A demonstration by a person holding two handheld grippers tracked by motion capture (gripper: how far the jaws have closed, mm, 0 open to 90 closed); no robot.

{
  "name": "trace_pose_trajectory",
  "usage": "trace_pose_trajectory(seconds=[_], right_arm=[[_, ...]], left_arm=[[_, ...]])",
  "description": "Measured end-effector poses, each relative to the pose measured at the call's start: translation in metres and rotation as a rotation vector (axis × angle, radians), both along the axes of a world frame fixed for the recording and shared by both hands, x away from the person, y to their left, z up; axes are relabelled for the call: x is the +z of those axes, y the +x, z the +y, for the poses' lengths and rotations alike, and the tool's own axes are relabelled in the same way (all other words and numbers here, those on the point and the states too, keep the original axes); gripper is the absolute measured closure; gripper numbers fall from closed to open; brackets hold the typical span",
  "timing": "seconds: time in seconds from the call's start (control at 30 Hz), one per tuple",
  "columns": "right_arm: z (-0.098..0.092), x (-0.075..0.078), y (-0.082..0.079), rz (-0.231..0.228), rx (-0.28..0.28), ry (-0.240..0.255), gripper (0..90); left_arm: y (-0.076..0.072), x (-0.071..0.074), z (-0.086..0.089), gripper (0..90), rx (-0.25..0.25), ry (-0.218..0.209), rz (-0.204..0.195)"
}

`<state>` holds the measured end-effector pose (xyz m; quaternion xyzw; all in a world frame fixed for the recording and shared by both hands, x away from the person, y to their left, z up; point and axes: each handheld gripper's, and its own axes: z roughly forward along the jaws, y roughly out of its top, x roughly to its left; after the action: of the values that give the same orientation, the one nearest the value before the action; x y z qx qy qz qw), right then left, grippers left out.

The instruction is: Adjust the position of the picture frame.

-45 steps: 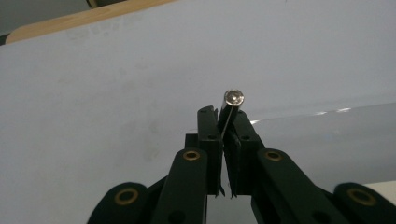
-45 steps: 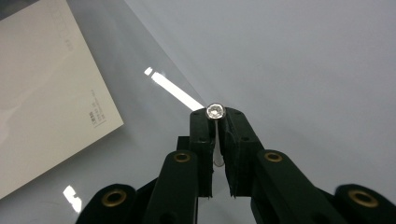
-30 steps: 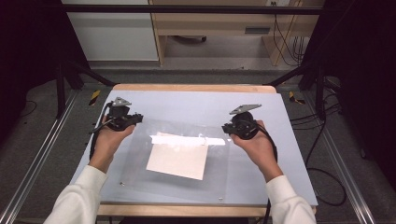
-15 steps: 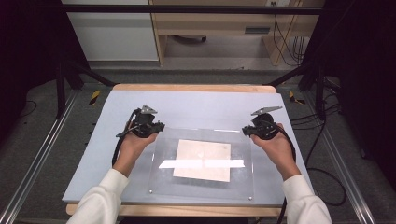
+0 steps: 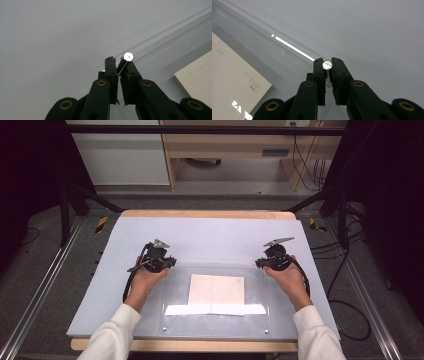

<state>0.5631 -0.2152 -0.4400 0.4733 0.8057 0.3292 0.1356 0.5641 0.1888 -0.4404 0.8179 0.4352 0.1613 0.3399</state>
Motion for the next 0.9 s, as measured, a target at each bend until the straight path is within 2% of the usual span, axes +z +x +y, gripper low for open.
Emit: trace_pose_trajectory(seconds=[0.37,0.6,0.73,0.9], right_arm=[[0.003,-0.008,0.002,-0.006,-0.014,-0.016,83.2],[0.002,-0.008,0.003,-0.016,-0.026,-0.004,83.0],[0.001,-0.011,0.004,-0.009,-0.029,0.000,83.1],[0.002,-0.015,0.003,-0.040,-0.025,-0.010,83.6]], left_arm=[[0.001,-0.010,-0.002,84.0,0.029,-0.006,-0.014],[0.004,-0.010,-0.004,84.0,0.042,-0.015,-0.028],[0.004,-0.013,-0.005,84.3,0.043,-0.007,-0.027],[0.002,-0.017,-0.006,84.6,0.052,0.002,-0.044]])
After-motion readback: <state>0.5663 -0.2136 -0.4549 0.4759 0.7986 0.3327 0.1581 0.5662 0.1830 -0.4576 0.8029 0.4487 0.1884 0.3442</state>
